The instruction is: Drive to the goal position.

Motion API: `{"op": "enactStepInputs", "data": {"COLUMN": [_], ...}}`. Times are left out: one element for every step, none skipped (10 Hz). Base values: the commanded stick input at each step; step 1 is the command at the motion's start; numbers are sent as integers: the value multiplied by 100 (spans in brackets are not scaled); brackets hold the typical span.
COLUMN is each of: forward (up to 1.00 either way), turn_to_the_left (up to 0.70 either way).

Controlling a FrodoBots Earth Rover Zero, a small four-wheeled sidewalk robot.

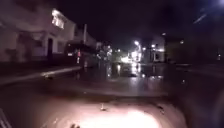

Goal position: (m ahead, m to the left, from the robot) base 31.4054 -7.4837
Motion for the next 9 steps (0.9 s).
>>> {"op": "enactStepInputs", "data": {"forward": [100, 100, 100, 100, 100, 100, 100, 100, 100], "turn_to_the_left": [0, 0, 0, 0, 0, 0, 0, 0, 0]}}
